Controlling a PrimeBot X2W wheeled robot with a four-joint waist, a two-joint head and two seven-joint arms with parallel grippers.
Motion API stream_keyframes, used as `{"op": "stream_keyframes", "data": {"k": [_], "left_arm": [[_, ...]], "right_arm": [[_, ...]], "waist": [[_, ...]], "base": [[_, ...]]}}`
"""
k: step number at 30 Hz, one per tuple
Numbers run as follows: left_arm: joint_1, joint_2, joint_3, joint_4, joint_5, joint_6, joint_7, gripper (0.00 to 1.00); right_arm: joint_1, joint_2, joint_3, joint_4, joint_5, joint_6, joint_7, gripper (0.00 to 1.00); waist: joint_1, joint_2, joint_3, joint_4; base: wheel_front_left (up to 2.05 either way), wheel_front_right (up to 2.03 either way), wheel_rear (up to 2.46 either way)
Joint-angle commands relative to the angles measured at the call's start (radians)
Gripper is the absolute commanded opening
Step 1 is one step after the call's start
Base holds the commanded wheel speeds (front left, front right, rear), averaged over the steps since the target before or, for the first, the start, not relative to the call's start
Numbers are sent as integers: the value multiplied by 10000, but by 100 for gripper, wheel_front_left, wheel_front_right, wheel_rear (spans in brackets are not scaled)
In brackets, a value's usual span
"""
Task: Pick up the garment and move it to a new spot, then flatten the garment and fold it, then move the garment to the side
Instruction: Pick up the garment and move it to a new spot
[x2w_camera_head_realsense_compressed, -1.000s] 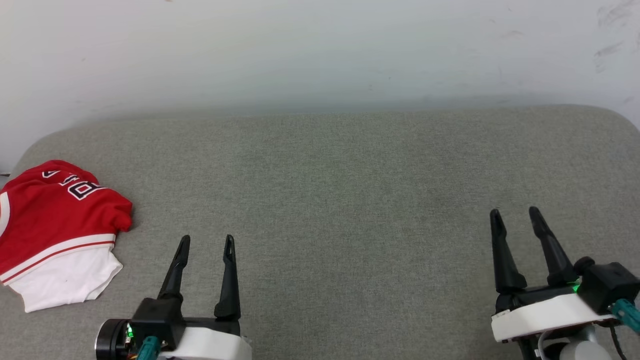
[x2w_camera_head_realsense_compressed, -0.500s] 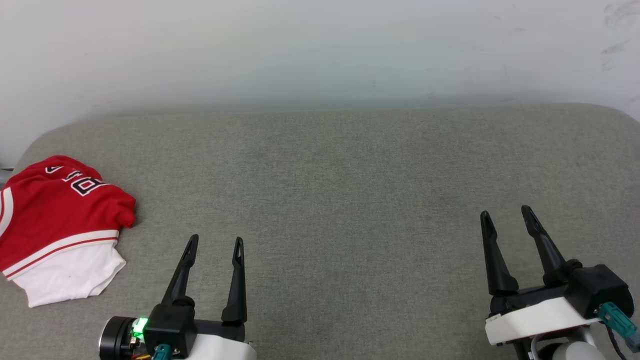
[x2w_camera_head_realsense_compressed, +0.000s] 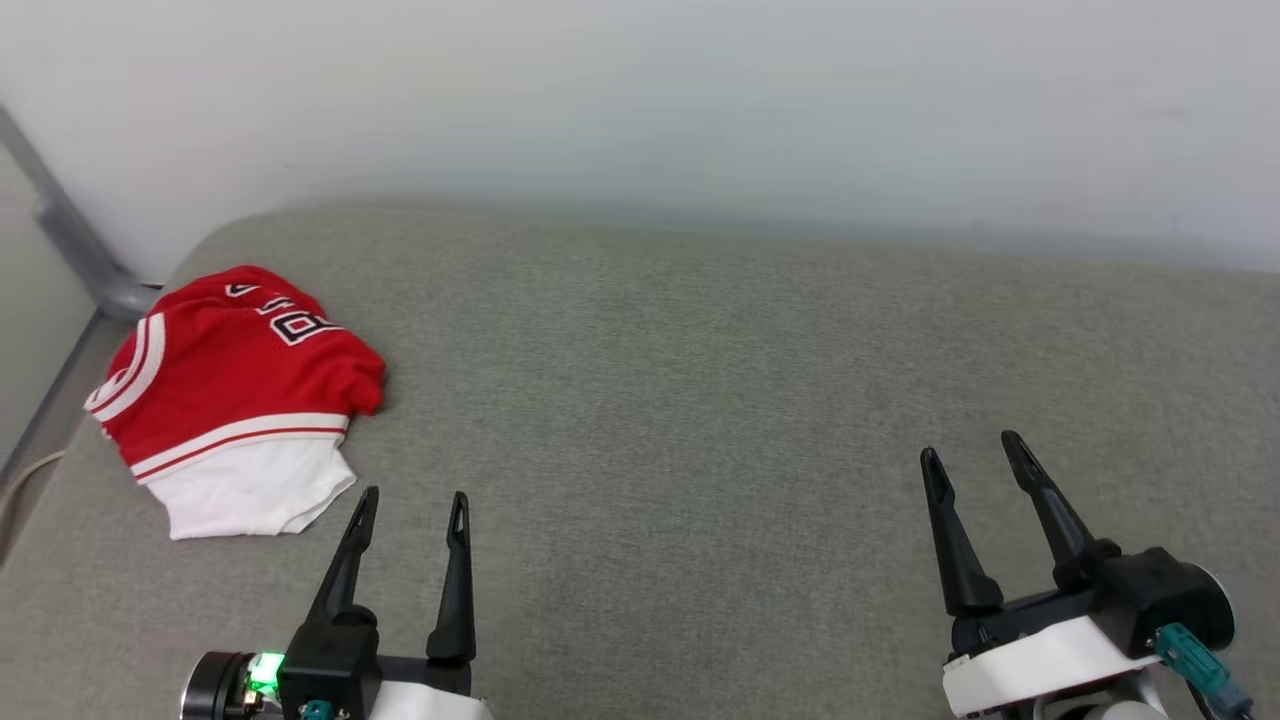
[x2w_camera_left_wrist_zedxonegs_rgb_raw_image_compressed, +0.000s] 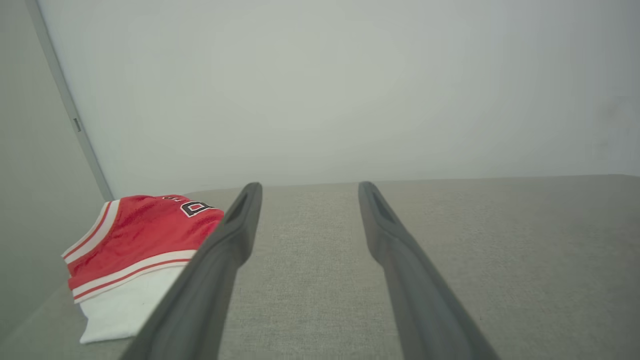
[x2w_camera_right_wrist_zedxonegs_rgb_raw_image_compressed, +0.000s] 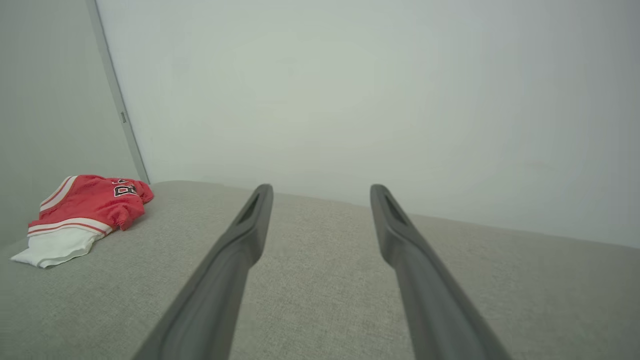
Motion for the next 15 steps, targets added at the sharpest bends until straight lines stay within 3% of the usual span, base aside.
{"op": "stream_keyframes", "data": {"k": [1,15], "left_arm": [[135,-31,34,15,31,-17,-28,100],[497,-40,473,238,-5,-469,-26,100]], "right_arm": [[163,13,20,6,37,-10,-23,100],[374,13,525,225,47,-10,-21,100]], "waist": [[-1,0,-91,433],[-1,0,-416,2559]], "base": [[0,0,0],[0,0,0]]}}
